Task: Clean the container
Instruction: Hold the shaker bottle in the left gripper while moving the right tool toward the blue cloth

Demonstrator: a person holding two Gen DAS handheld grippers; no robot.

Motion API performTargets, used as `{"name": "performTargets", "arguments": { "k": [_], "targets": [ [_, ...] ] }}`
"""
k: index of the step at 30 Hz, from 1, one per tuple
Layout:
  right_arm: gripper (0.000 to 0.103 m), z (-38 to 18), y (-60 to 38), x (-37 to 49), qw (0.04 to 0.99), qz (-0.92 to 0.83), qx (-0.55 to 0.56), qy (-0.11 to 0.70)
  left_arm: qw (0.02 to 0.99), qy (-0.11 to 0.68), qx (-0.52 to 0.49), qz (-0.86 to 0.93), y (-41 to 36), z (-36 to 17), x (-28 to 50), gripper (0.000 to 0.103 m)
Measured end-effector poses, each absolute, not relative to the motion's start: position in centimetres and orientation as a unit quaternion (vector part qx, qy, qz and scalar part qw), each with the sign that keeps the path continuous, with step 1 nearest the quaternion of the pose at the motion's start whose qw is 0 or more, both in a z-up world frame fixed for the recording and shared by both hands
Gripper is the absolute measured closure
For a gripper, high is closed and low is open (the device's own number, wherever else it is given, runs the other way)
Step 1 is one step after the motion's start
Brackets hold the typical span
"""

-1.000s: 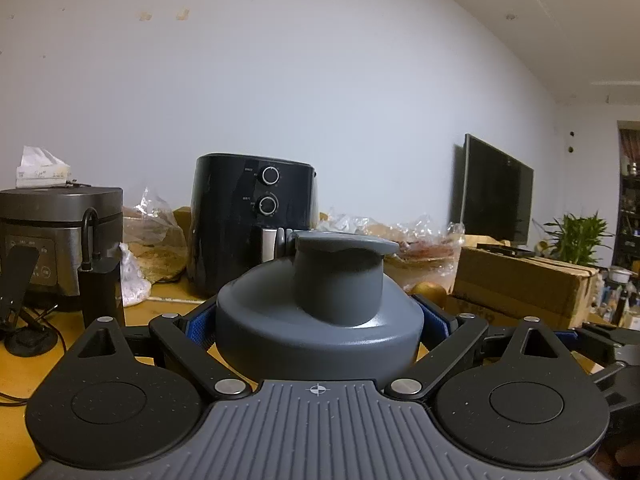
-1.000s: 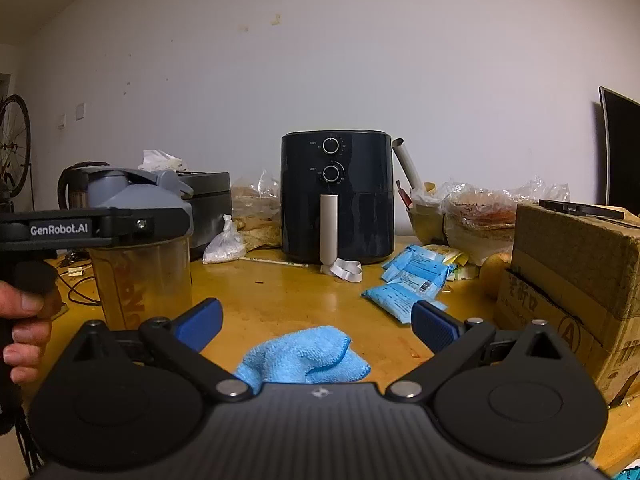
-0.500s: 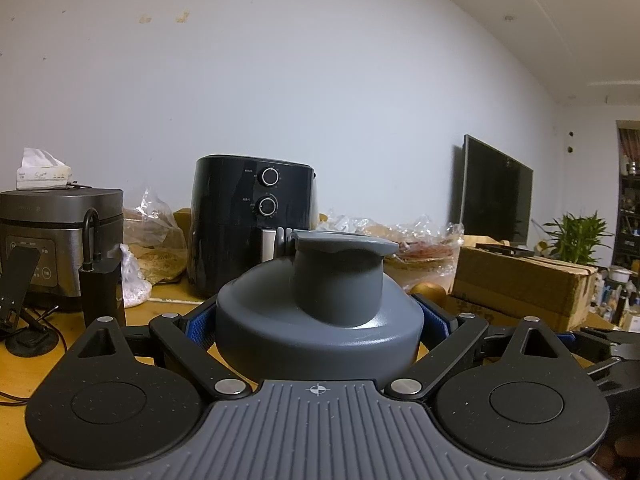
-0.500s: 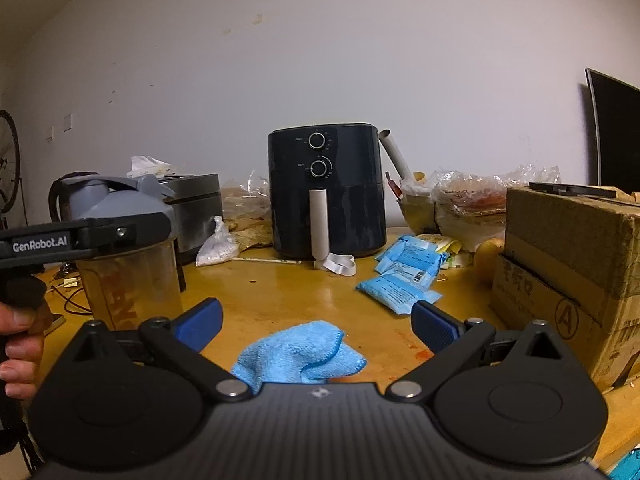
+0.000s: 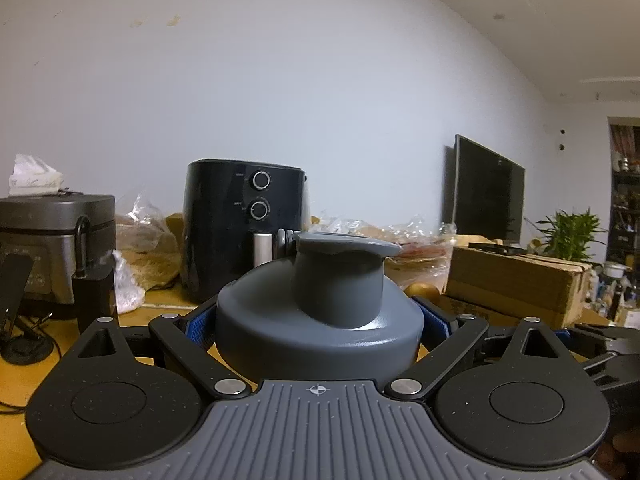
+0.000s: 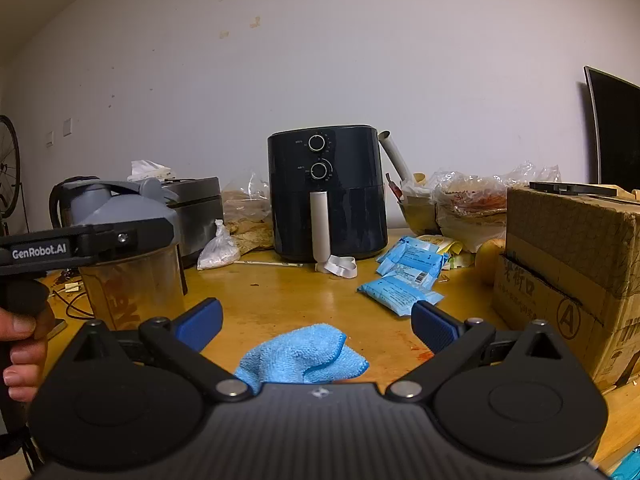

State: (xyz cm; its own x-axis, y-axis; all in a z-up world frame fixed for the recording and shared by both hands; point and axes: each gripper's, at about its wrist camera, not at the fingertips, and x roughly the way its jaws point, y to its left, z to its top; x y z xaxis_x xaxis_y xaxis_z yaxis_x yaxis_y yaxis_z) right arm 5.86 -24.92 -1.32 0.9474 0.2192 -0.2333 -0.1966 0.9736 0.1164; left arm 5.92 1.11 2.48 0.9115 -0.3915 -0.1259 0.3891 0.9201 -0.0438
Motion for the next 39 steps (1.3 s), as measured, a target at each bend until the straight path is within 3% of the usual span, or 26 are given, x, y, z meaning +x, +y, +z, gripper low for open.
{"name": "performTargets", "arguments": {
  "k": [10, 39],
  "targets": [
    [0.0, -1.4, -25.0, 5.9, 0.985, 0.107, 0.049, 0.124, 0.984, 0.018, 0.029, -0.177, 0.4, 2.6, 4.8, 0.007],
    [0.0, -1.3, -24.9, 5.6, 0.985, 0.107, 0.049, 0.123, 0.984, 0.045, 0.006, -0.173, 0.7, 2.7, 5.1, 0.008]
  ]
}}
